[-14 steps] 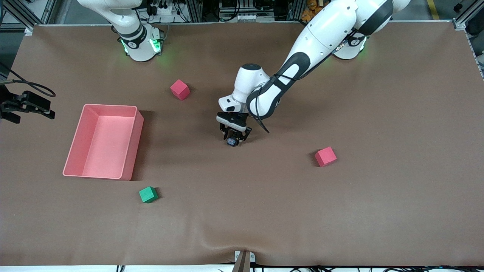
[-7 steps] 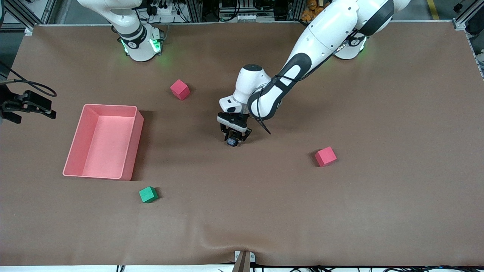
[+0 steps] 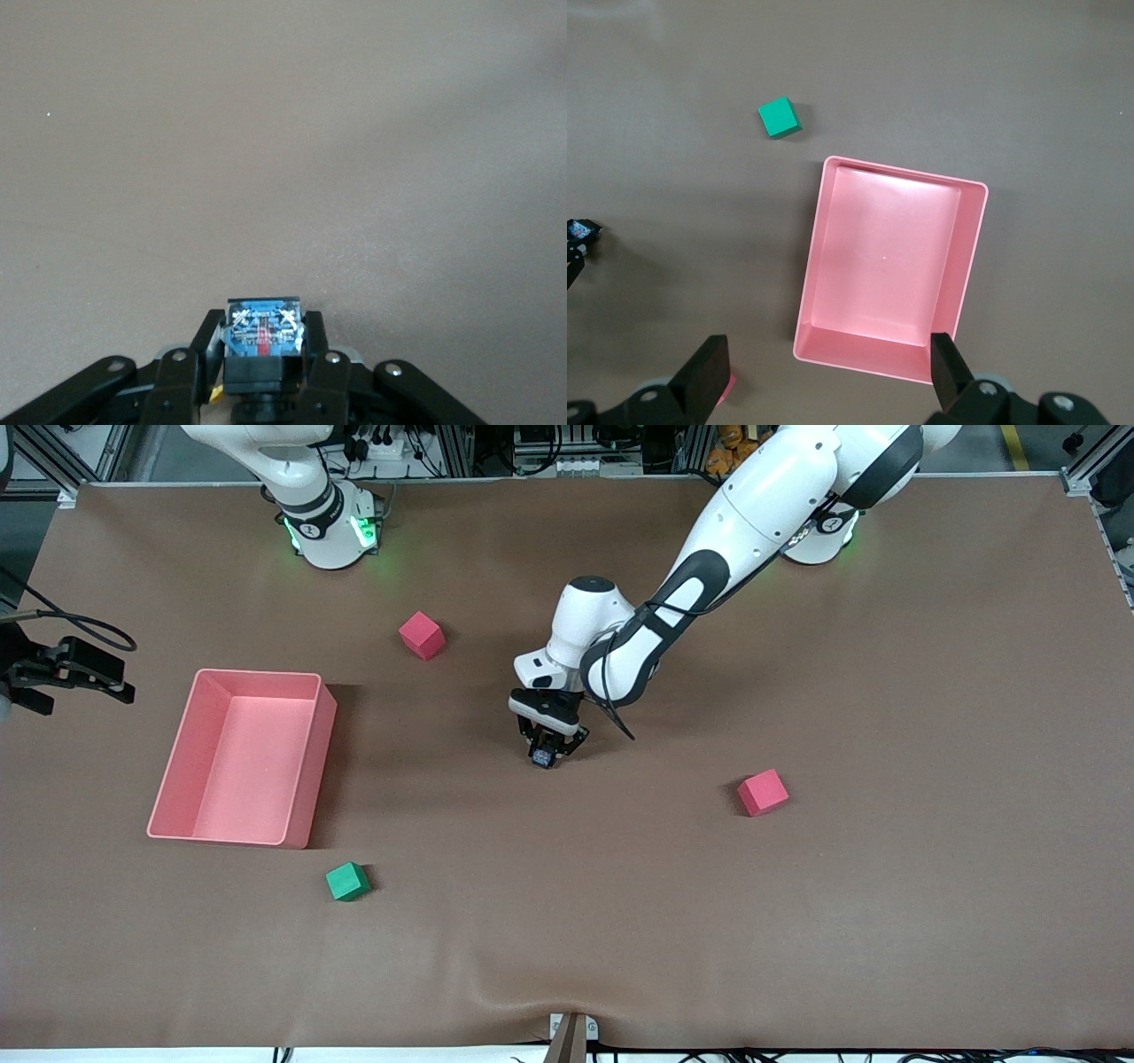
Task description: Place and upright button with both arms
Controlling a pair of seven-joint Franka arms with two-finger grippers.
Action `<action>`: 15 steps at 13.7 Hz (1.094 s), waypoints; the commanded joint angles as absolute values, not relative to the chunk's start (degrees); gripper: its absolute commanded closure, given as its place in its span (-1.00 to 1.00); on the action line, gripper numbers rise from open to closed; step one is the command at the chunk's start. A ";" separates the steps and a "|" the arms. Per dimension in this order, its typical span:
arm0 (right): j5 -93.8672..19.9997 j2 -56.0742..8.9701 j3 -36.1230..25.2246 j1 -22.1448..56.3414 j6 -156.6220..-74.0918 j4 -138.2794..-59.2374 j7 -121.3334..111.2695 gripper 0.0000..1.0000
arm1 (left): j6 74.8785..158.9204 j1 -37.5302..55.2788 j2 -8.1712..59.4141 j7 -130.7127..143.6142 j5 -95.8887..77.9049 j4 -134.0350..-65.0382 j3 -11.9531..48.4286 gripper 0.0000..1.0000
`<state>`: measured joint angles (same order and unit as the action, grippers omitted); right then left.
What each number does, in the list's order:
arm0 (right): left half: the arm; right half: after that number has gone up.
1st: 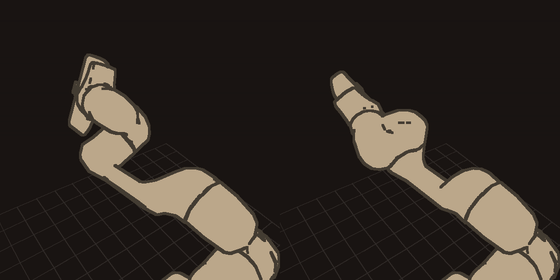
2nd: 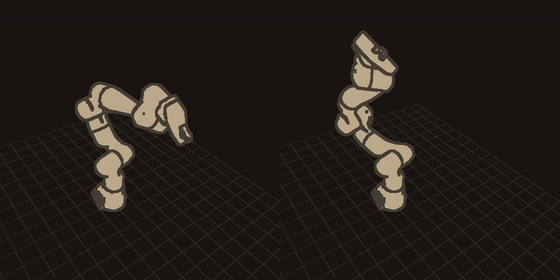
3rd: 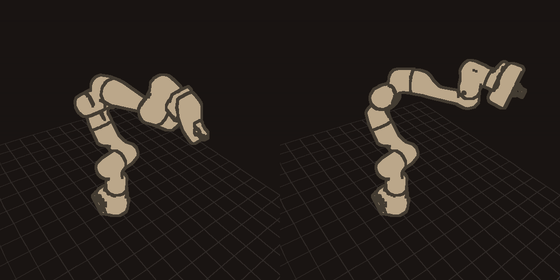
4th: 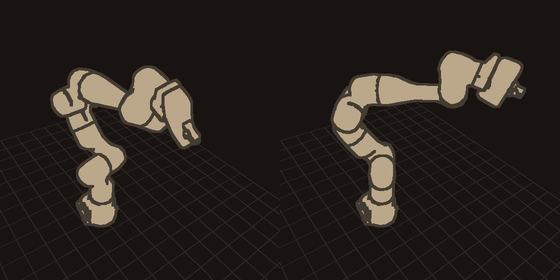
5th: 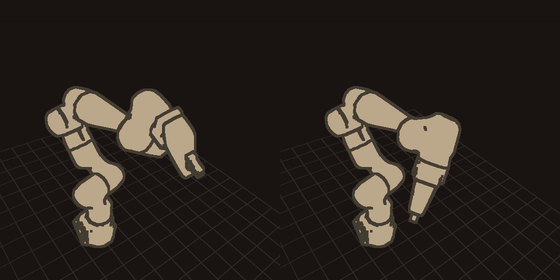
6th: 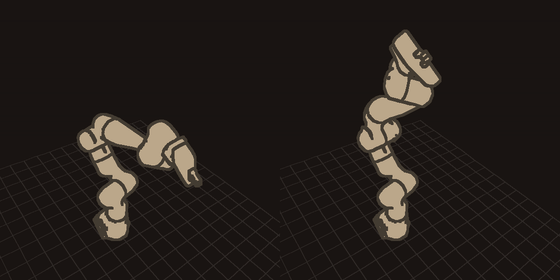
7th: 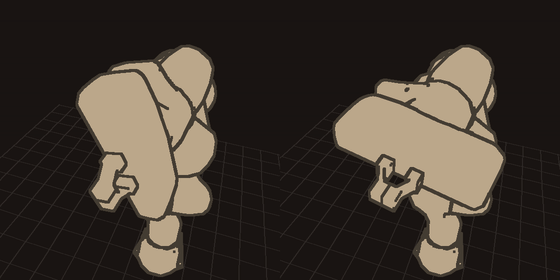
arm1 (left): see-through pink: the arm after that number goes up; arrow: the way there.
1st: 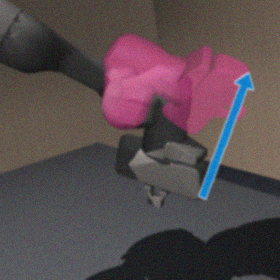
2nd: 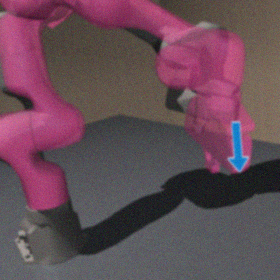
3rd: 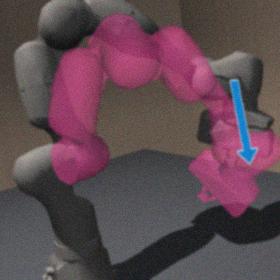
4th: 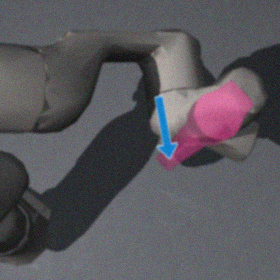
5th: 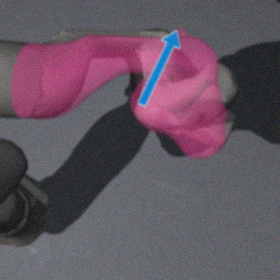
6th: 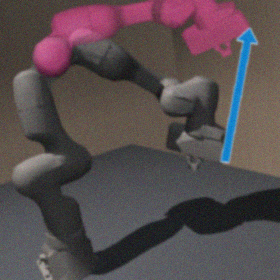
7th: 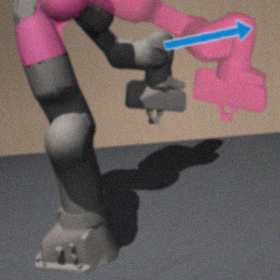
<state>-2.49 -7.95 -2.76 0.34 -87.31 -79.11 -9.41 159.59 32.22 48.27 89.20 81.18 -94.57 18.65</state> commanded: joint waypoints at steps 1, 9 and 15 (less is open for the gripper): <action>-2.99 -7.56 -2.55 -0.44 -86.48 -78.49 -10.02 -1.00 | 161.19 31.38 48.87 90.97 82.62 -92.99 18.98 1.00; -3.16 -4.58 -2.37 -0.79 -87.45 -79.27 -10.02 -1.00 | 160.75 31.73 47.90 90.79 60.42 -90.97 19.69 1.00; -3.25 2.28 -2.37 -0.97 -90.53 -87.36 -10.02 -1.00 | 160.58 33.66 47.72 91.05 31.79 -88.51 19.95 1.00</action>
<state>-2.49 -1.78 -3.03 0.26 -88.93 -82.37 -9.41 159.86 32.44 48.21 89.95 39.77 -89.42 20.10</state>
